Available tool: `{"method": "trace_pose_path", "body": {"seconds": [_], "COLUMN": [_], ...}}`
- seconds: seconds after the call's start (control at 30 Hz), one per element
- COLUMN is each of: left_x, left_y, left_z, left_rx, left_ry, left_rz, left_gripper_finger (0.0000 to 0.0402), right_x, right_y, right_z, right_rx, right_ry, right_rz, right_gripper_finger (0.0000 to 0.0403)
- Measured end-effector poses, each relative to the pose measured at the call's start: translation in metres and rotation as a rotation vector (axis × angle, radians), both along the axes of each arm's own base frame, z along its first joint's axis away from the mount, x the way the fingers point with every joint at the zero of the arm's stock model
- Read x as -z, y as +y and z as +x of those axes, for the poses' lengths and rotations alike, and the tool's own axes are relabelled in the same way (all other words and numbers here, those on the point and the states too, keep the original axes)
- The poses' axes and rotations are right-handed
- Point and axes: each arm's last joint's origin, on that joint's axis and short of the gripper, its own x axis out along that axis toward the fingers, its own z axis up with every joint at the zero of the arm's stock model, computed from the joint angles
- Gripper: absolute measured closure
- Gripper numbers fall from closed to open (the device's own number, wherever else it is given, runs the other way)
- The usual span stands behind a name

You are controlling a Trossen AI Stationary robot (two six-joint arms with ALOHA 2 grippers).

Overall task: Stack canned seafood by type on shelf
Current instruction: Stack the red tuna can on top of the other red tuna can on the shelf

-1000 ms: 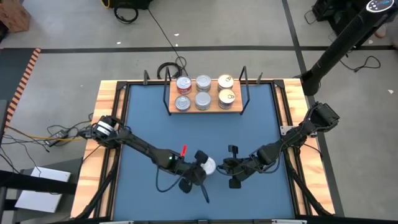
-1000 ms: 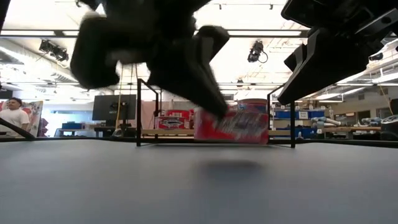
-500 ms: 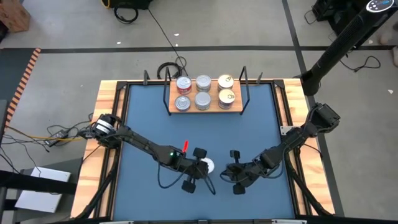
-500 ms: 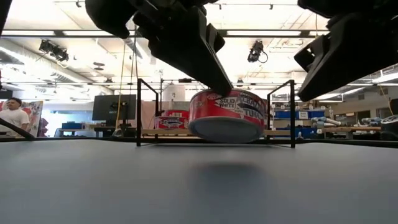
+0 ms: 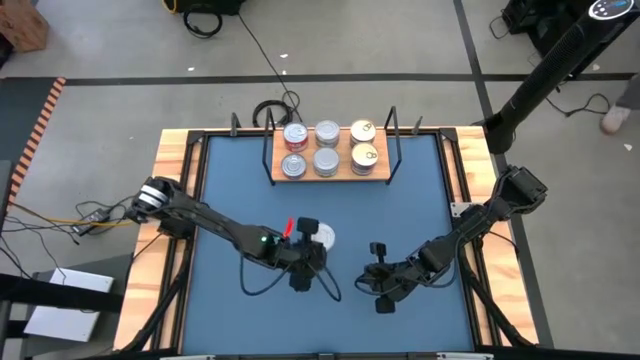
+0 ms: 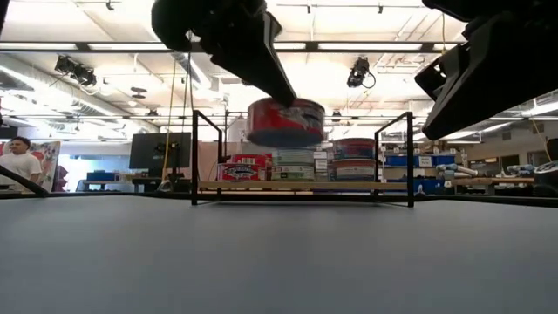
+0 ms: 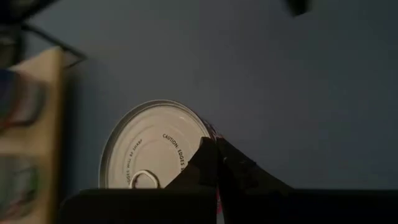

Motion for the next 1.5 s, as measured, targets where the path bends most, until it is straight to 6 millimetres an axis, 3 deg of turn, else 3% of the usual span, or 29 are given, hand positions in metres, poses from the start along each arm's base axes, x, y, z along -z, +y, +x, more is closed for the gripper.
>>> {"method": "trace_pose_path", "body": {"seconds": [0.4, 0.73, 1.03, 1.5], "left_x": [-0.002, -0.006, -0.024, -0.032], "left_y": [0.029, 0.050, 0.060, 0.095], "left_z": [-0.006, -0.002, -0.007, -0.006], "left_rx": [-0.189, -0.250, -0.272, -0.368], "left_ry": [0.049, 0.040, -0.010, -0.023], "left_rz": [0.237, 0.220, 0.201, 0.187], "left_gripper_finger": [0.0401, 0.0401, 0.0401, 0.0401], "right_x": [0.000, 0.000, 0.000, -0.001], "right_y": [0.000, 0.000, 0.000, 0.000], "right_z": [0.000, 0.000, 0.000, 0.001], "right_rx": [0.000, 0.001, 0.013, 0.014], "right_ry": [-0.004, -0.002, -0.005, -0.007], "right_rz": [0.002, 0.001, 0.016, 0.018], "right_gripper_finger": [0.0391, 0.0390, 0.0388, 0.0388]}}
